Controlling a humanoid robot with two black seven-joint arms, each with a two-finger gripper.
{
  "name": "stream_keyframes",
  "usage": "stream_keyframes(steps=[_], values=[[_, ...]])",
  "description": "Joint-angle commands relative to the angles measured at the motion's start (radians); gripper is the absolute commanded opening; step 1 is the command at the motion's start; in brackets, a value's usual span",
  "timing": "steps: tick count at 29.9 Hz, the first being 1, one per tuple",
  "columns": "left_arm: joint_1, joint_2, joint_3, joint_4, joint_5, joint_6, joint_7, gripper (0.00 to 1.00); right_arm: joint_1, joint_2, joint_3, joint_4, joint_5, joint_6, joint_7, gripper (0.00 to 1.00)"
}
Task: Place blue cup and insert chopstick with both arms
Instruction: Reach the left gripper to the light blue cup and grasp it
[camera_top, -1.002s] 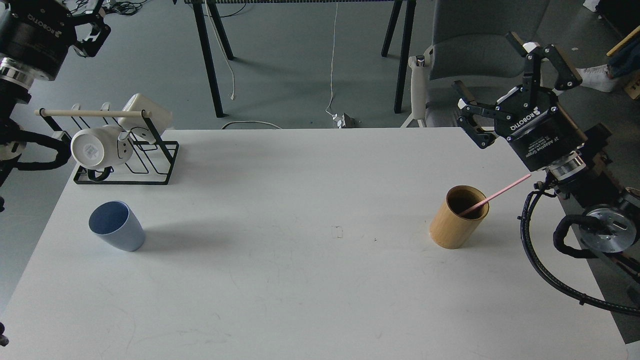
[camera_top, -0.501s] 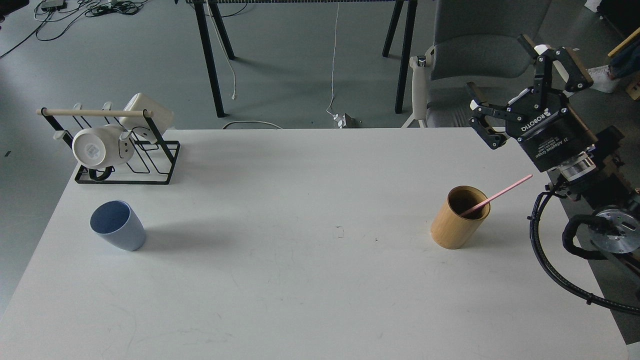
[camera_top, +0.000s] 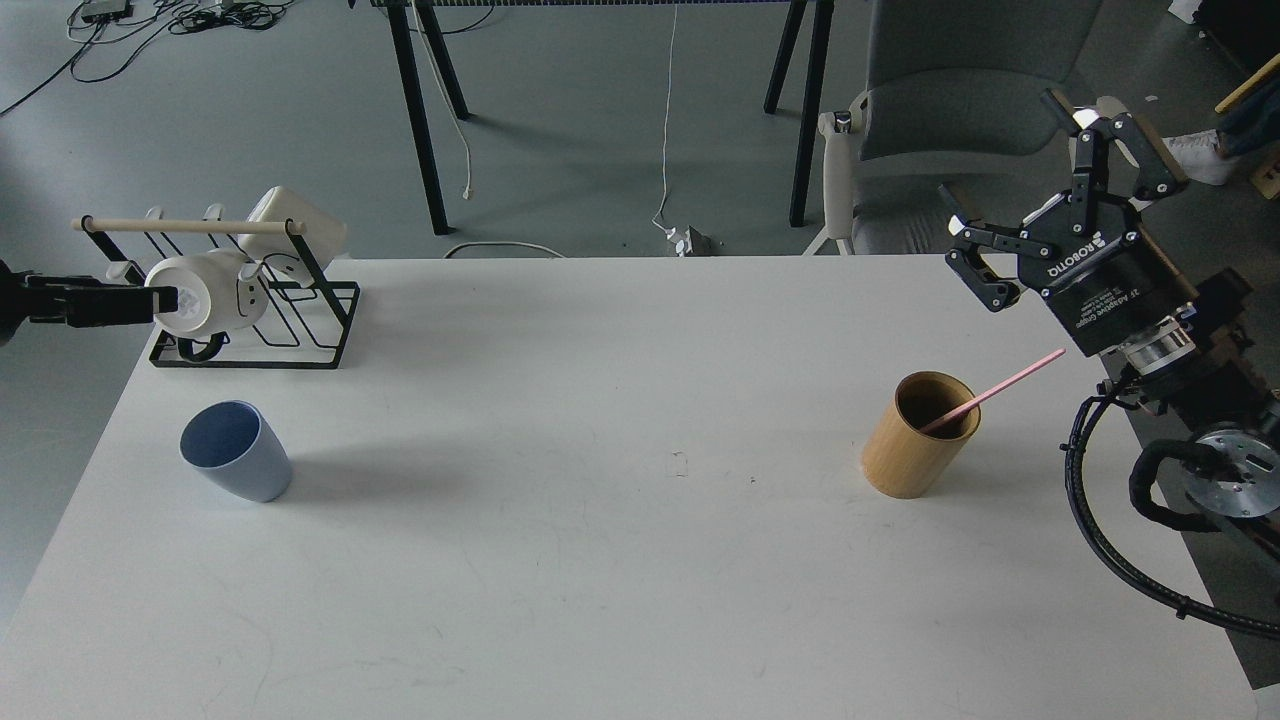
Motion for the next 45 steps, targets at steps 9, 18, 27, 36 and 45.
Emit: stream_keyframes(steps=[9, 18, 27, 36, 45], values=[[0.043, -0.088, 0.101, 0.093, -0.016, 0.025, 0.000, 0.98, -0.018, -0.002, 0.000, -0.003, -0.002, -0.002, 0.000, 0.96], [0.067, -0.125, 0.102, 0.093, -0.039, 0.027, 0.000, 0.97, -0.022, -0.002, 0.000, -0.009, 0.000, -0.003, 0.000, 0.96], [0.089, -0.143, 0.104, 0.110, -0.068, 0.077, 0.000, 0.83, -0.027, -0.002, 0.000, -0.015, 0.000, -0.003, 0.000, 0.96], [0.115, -0.143, 0.102, 0.110, -0.068, 0.085, 0.000, 0.65, -0.050, -0.003, 0.000, -0.018, 0.000, -0.003, 0.000, 0.96], [0.133, -0.145, 0.104, 0.110, -0.067, 0.114, 0.000, 0.43, -0.059, -0.002, 0.000, -0.018, 0.000, -0.002, 0.000, 0.96]])
